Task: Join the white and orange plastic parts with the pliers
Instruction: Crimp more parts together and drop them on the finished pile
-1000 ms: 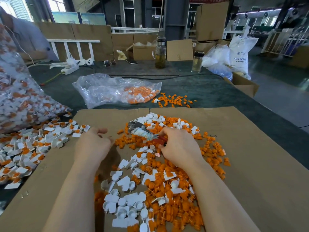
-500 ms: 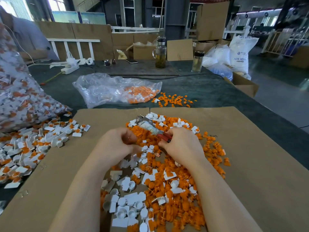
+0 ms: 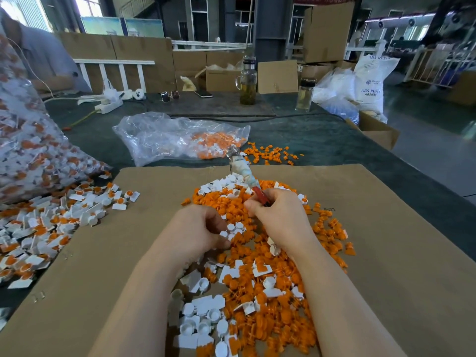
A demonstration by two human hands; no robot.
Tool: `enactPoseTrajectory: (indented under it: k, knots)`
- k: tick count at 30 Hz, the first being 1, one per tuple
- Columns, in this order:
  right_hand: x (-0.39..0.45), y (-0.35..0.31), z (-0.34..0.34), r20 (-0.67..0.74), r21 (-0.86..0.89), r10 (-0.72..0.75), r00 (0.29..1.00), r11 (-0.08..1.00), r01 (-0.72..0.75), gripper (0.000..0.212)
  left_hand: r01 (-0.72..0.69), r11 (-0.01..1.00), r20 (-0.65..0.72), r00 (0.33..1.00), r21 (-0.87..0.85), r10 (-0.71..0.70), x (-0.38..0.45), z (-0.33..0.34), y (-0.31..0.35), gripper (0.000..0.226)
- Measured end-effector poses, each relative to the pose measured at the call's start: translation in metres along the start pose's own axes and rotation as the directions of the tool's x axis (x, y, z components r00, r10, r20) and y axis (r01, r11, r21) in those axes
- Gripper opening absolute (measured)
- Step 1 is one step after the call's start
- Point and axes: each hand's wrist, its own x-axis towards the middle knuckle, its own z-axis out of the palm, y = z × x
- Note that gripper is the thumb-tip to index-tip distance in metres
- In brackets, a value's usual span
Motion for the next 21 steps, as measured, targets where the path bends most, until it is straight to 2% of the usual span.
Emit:
enactPoseTrajectory:
  k: [2, 4, 5, 8, 12, 14, 17, 21]
  knots:
    - [-0.002, -0.004, -0.001, 0.008, 0.104, -0.002, 1.000, 0.995, 0.001, 0.012, -0.009, 0.997, -0.071, 0.997, -0.078, 0.003, -0.001, 0.001, 0.001, 0.021]
    - [-0.005, -0.007, -0.001, 0.017, 0.202, -0.001, 1.000, 0.979, -0.003, 0.012, 0.004, 0.962, -0.119, 0.992, -0.274, -0.038, -0.002, 0.000, 0.004, 0.016]
    - [-0.006, -0.009, -0.002, 0.020, 0.238, 0.001, 1.000, 0.971, -0.005, 0.012, 0.023, 0.913, -0.117, 0.990, -0.407, -0.077, -0.002, -0.001, 0.007, 0.013]
    - [-0.008, -0.014, -0.004, 0.024, 0.339, -0.005, 1.000, 0.941, -0.004, 0.012, 0.082, 0.665, -0.032, 0.987, -0.742, -0.157, -0.003, 0.000, 0.014, 0.017]
    - [-0.010, -0.016, -0.006, 0.043, 0.463, 0.013, 0.999, 0.886, -0.032, 0.011, 0.131, 0.388, 0.068, 0.983, -0.912, -0.170, -0.003, 0.002, 0.019, 0.020]
    - [-0.010, -0.016, -0.006, 0.035, 0.468, 0.023, 0.999, 0.883, -0.037, 0.012, 0.144, 0.301, 0.103, 0.984, -0.943, -0.148, -0.002, 0.002, 0.020, 0.024]
    - [-0.010, -0.017, -0.006, 0.029, 0.461, 0.016, 0.999, 0.887, -0.028, 0.012, 0.117, 0.298, 0.081, 0.988, -0.947, -0.130, -0.003, 0.002, 0.020, 0.040]
    - [-0.011, -0.018, -0.004, 0.024, 0.452, 0.007, 1.000, 0.892, -0.017, 0.010, 0.060, 0.331, 0.011, 0.989, -0.942, -0.150, -0.003, 0.004, 0.023, 0.026]
